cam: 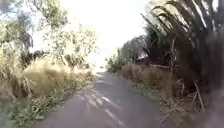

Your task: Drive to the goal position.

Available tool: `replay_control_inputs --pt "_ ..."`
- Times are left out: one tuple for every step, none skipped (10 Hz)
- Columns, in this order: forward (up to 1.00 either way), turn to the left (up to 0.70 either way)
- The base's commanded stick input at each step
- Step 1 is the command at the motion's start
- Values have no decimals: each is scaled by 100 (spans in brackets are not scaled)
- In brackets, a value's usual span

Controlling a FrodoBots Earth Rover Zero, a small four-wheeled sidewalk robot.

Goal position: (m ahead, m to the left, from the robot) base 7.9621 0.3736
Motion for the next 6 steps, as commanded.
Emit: replay_control_inputs --pt "70 0" --pt "70 0" --pt "70 0" --pt "70 0" --pt "70 0" --pt "70 0"
